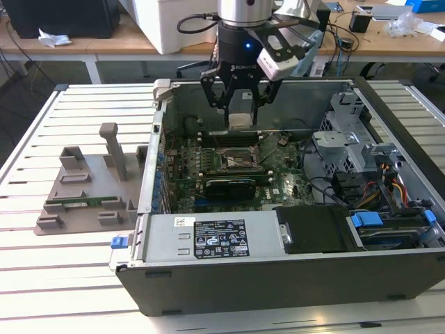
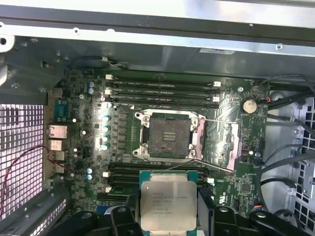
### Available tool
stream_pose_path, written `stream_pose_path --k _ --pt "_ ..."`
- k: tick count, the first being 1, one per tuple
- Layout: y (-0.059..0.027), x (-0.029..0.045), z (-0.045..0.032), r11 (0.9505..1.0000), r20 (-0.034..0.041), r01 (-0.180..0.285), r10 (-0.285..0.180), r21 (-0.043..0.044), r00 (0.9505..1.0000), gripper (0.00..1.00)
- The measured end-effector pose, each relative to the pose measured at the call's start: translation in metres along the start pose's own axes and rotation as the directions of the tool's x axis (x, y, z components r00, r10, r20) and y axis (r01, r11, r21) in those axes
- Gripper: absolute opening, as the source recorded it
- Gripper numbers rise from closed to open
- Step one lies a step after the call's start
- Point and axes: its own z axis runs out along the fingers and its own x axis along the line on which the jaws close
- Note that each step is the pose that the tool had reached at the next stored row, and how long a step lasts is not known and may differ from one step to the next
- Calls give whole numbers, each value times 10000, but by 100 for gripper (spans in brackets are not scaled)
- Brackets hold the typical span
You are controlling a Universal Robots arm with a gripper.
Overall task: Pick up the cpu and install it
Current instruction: 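Pick up the cpu and move it towards the insertion slot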
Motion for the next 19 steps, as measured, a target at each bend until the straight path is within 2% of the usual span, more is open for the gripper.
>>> stream_pose_path --k 6,8,11,19 --pt "29 -20 112 10000 -5 1 -1 0 10000 55" --pt "100 -46 152 10000 -9 1 -1 0 10000 55" --pt "143 -53 177 10000 -7 6 -6 -1 10000 55" --pt "168 -56 211 10000 -9 8 -8 2 10000 55"
